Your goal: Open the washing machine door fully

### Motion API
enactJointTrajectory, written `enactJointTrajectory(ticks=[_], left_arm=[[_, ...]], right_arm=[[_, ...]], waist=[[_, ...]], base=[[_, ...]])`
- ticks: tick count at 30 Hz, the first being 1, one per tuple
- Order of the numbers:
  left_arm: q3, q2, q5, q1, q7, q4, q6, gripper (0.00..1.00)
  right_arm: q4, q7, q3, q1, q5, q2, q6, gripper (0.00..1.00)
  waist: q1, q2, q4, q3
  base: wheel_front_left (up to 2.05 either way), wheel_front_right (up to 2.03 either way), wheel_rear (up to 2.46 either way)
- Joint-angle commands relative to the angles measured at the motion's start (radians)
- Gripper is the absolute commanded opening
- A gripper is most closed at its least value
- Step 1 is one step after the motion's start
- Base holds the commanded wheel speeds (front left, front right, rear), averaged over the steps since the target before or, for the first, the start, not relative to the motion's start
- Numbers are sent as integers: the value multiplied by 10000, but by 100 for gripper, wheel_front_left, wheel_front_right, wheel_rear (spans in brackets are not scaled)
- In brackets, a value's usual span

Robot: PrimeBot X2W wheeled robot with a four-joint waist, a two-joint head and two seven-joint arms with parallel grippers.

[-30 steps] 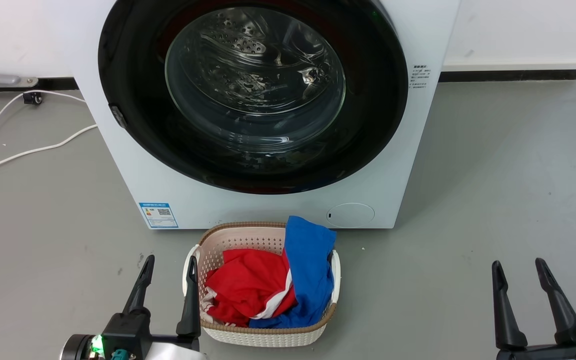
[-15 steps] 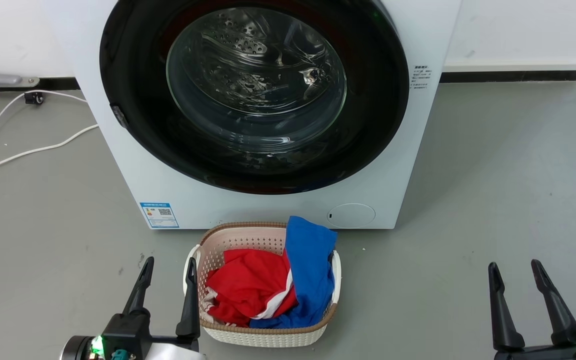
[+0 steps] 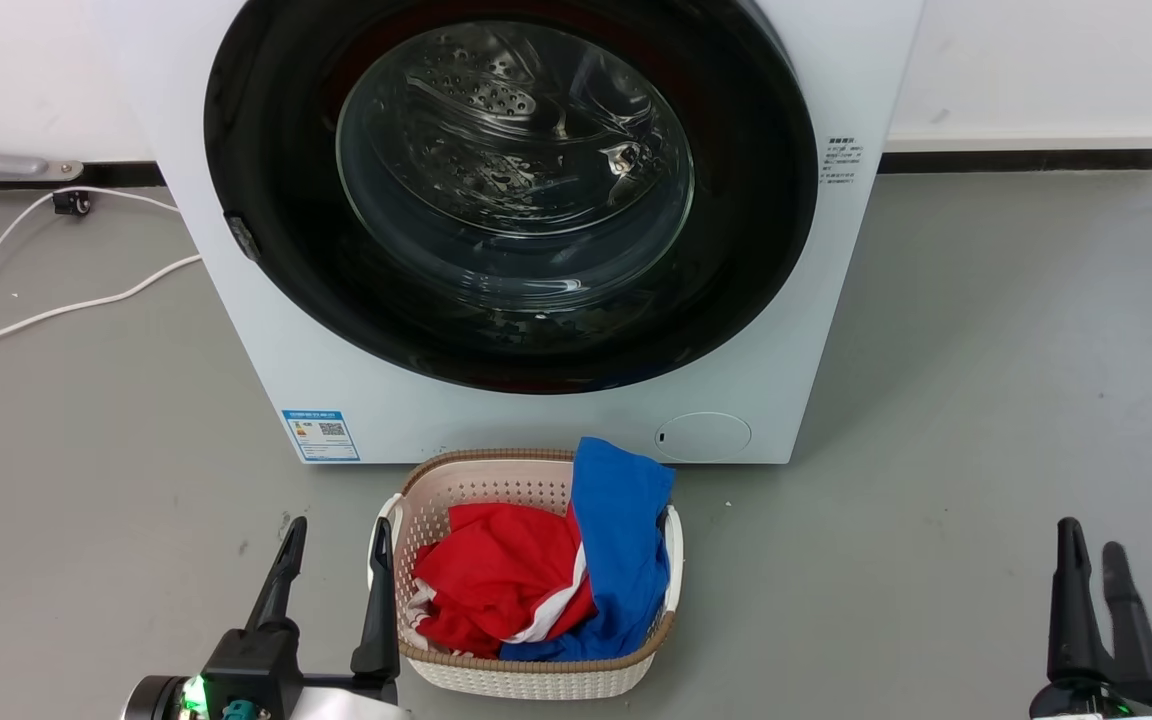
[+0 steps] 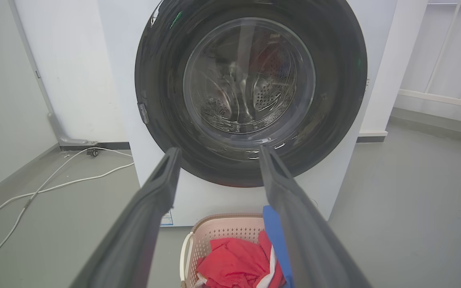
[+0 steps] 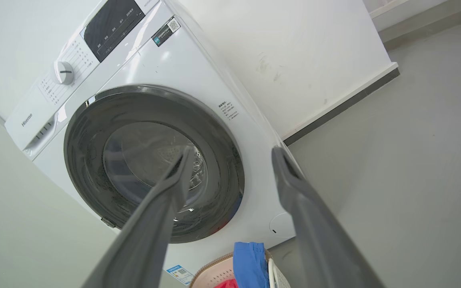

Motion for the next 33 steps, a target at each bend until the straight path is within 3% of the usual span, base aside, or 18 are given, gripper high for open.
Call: enactJointTrajectory(ticks=[1,16,23,33], left_arm=[[12,-4,-27,108,-28,18,25,100],[10,-4,-117,88,-28,61,58,100],[47,-5,-105,44,-28,65,57,100],[52,-4,-140,53,-28,104,41,100]], right_arm=[[148,-21,194,-159,1032,4,1,100],[-382,7,1542,137,7128,-6,1,100],[-926,1133,1427,375,9480,-399,1,100],[-1119,3005,788,711,10830,-319,1,100]], waist=[[1,0,-20,-13],[1,0,-41,13],[1,0,-43,83],[1,0,-15,89]], base=[[0,0,0],[0,0,0],[0,0,0],[0,0,0]])
